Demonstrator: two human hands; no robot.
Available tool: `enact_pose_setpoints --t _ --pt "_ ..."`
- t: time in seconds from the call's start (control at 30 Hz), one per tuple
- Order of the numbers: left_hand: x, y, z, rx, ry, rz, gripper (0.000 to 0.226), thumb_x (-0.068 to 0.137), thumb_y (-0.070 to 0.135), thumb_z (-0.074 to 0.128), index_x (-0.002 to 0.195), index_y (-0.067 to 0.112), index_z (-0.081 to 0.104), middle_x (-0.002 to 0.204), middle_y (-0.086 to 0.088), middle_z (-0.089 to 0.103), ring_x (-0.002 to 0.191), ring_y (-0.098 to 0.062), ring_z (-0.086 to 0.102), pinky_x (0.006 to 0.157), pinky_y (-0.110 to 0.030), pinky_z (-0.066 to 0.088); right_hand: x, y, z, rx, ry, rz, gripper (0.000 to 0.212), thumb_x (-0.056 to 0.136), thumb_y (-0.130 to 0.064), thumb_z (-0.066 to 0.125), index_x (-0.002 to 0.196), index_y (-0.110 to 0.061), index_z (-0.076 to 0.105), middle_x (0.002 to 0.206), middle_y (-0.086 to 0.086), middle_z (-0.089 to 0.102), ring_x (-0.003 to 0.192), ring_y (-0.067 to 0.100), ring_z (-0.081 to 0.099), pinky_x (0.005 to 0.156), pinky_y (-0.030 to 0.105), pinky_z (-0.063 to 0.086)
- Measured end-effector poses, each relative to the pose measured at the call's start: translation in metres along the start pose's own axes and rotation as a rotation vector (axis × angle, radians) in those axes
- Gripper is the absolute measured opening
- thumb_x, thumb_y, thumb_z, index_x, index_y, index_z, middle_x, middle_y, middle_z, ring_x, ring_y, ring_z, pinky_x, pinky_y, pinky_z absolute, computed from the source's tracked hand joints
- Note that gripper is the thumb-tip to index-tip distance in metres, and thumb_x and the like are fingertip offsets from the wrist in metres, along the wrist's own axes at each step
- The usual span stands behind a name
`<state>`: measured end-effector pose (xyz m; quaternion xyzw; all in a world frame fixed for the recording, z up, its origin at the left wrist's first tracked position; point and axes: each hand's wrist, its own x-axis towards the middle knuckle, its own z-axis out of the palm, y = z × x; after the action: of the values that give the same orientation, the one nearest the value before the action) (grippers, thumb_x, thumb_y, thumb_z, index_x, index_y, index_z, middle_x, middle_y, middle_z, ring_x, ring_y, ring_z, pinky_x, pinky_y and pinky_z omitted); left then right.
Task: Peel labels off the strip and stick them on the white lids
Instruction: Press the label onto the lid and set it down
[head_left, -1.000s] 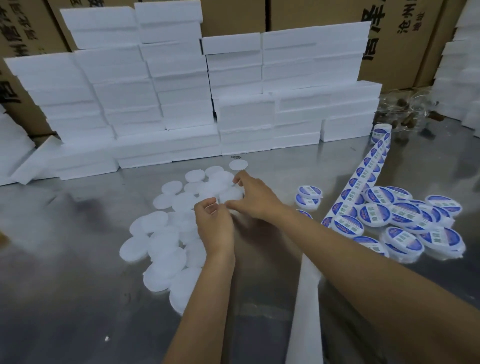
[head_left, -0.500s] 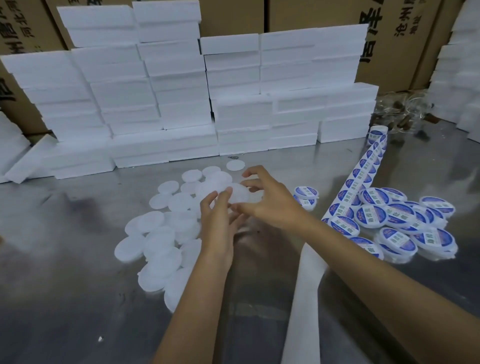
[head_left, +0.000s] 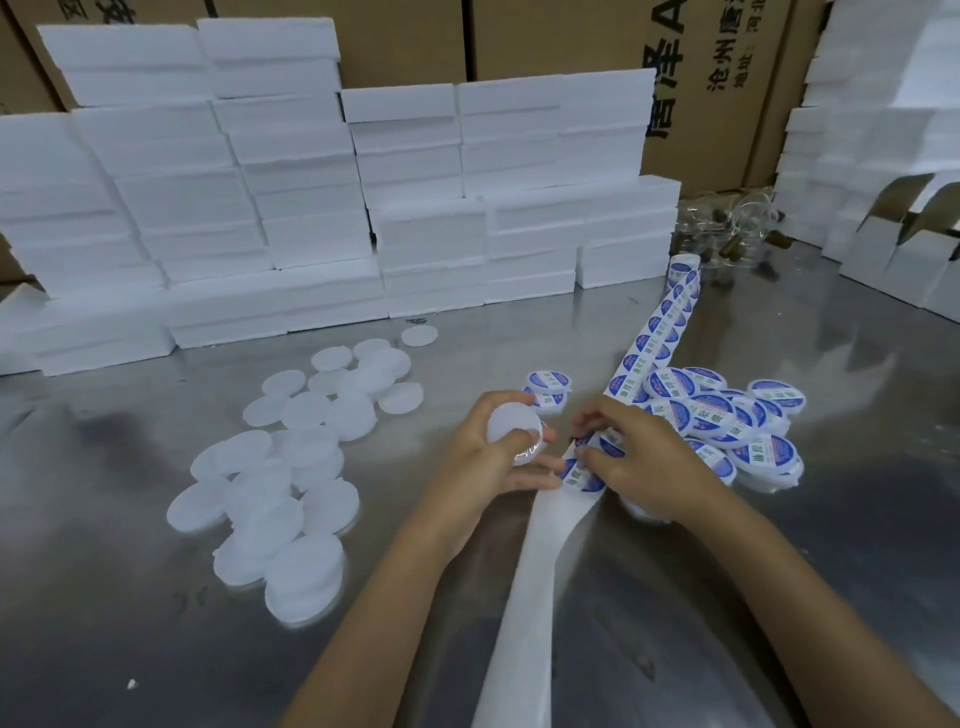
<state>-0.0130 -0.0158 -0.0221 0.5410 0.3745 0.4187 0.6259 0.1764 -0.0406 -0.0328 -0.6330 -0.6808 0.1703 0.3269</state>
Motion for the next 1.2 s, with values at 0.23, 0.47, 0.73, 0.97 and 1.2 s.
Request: enact_pose_setpoints --t 0.23,0.47,0.73,0.97,1.2 --pt "-0.002 -0.003 0.004 0.106 0.004 -0.003 0.027 0.096 0.0 0.055 0.118 0.015 0.057 0.1 -0.015 0.071 0.074 -0.023 0.073 0.063 -0.035 0.062 -0.007 0.007 0.0 -0.265 0.005 -0.035 0.022 0.083 -0.047 0.07 0.1 -0.035 0.065 0.106 -0.018 0.061 0.104 0.008 0.05 0.095 0.031 0.027" --pt "0.0 -0.005 0.001 0.107 0.072 0.017 0.026 0.094 0.001 0.056 0.112 0.02 0.06 0.092 -0.01 0.073 0.075 -0.022 0.075 0.059 -0.035 0.061 -0.006 0.003 0.006 -0.237 0.021 -0.089 0.014 0.086 -0.042 0.07 0.096 -0.034 0.065 0.095 -0.022 0.056 0.094 0.001 0.046 0.099 0.03 0.026" --pt "0.005 -0.004 0.001 0.055 0.194 0.152 0.031 0.085 0.014 0.062 0.113 0.027 0.062 0.102 -0.011 0.074 0.097 -0.021 0.074 0.087 -0.036 0.059 -0.014 -0.016 0.015 -0.176 0.048 -0.195 0.01 0.086 -0.034 0.067 0.095 -0.03 0.064 0.085 -0.012 0.066 0.084 0.014 0.057 0.082 0.036 0.048" --pt "0.005 -0.005 -0.001 0.026 0.118 0.09 0.022 0.102 0.016 0.046 0.114 0.025 0.062 0.111 -0.018 0.07 0.096 -0.03 0.073 0.073 -0.034 0.059 -0.017 -0.019 0.02 -0.151 0.048 -0.235 0.013 0.094 -0.032 0.056 0.098 -0.034 0.043 0.081 -0.014 0.061 0.084 0.014 0.05 0.067 0.016 0.03" --pt "0.006 -0.005 -0.001 0.036 0.124 0.024 0.021 0.104 0.026 0.043 0.116 0.026 0.06 0.127 -0.015 0.062 0.104 -0.03 0.071 0.074 -0.035 0.059 -0.017 -0.022 0.012 0.174 0.067 -0.102 0.016 0.093 -0.028 0.058 0.088 -0.032 0.044 0.079 -0.004 0.066 0.08 0.017 0.064 0.072 0.046 0.052"
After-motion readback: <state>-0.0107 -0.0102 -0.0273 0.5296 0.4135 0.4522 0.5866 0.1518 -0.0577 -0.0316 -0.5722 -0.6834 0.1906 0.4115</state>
